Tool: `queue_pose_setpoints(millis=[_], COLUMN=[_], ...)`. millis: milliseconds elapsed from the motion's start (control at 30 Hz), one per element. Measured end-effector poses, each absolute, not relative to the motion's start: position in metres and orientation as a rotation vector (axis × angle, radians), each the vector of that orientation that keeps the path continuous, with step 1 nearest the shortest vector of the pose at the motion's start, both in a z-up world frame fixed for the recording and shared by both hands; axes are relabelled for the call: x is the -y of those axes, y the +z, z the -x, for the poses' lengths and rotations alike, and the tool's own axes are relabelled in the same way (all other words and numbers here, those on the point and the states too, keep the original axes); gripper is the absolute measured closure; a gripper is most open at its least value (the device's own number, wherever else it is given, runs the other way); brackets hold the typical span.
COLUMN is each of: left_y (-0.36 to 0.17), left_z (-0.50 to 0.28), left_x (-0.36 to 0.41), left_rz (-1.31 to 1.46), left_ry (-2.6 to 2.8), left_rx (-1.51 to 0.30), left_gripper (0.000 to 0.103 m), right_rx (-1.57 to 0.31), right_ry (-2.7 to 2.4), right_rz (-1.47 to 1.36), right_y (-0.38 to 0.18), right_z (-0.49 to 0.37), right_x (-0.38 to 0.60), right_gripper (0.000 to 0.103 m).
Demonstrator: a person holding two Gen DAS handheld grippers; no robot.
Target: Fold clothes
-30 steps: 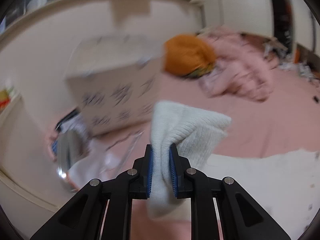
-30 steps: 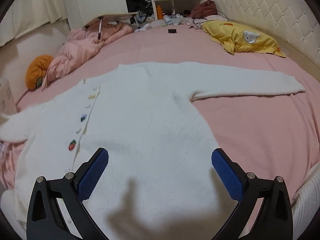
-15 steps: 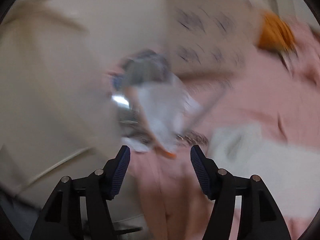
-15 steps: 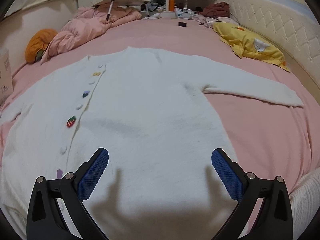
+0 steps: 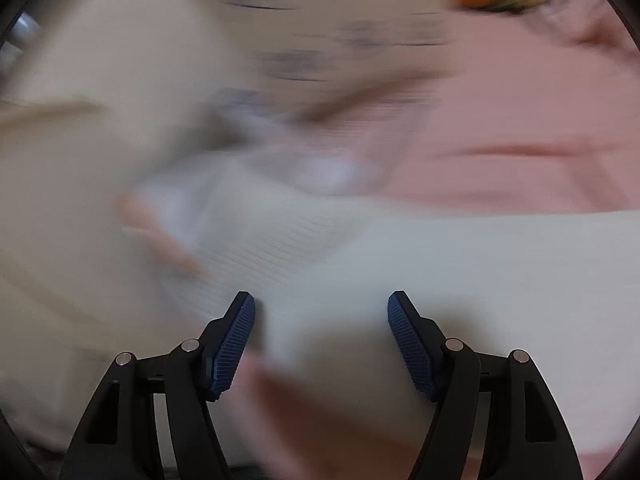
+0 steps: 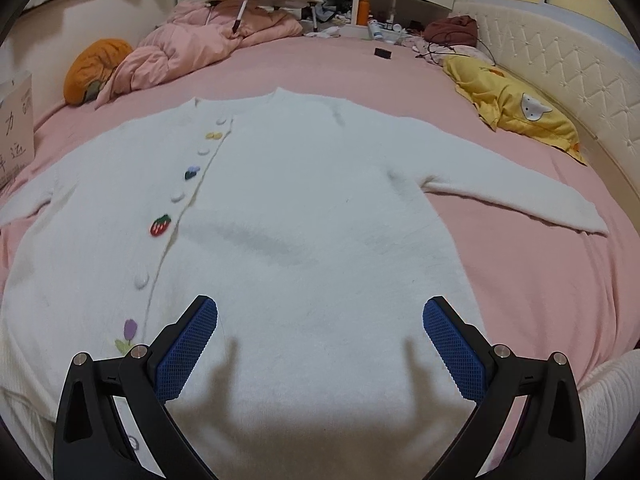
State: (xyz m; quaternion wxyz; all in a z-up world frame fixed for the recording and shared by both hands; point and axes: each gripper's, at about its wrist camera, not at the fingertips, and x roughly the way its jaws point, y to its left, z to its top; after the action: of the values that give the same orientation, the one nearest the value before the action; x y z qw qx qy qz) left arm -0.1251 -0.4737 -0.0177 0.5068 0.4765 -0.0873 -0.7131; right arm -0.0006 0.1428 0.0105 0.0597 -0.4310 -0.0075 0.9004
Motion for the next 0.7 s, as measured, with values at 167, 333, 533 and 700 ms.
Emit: queue_pose_setpoints(millis=[167,333,533,700], left_y=[0.009,0.031,0.024,-0.039], left_z=[0.094,0.091,0.110,0.087], left_x=[0.450,0.370,0.207,0.080], left_rz=[-1.045,-1.113,-1.478,-1.796], left_ry=[-1.869,-2.255,-2.712,-2.694], left_rx=[0.218,-0.041,-0.434,-0.133], left_gripper=[0.033,0.032,0.026,0.023], right_rx=[0.016,0.009,0.008,0.006], right_ry=[2.734,2.750,2.695,2.645], right_rz=[1.324,1.285,1.356,1.420], right_y=[0.007,0.012,0.000,-0.011], right_z=[0.004,0.003,0.009,0.014], right_x=[-0.139,-0.137,-0.146,-0.153], right_gripper=[0.000,0.000,0.000,0.000])
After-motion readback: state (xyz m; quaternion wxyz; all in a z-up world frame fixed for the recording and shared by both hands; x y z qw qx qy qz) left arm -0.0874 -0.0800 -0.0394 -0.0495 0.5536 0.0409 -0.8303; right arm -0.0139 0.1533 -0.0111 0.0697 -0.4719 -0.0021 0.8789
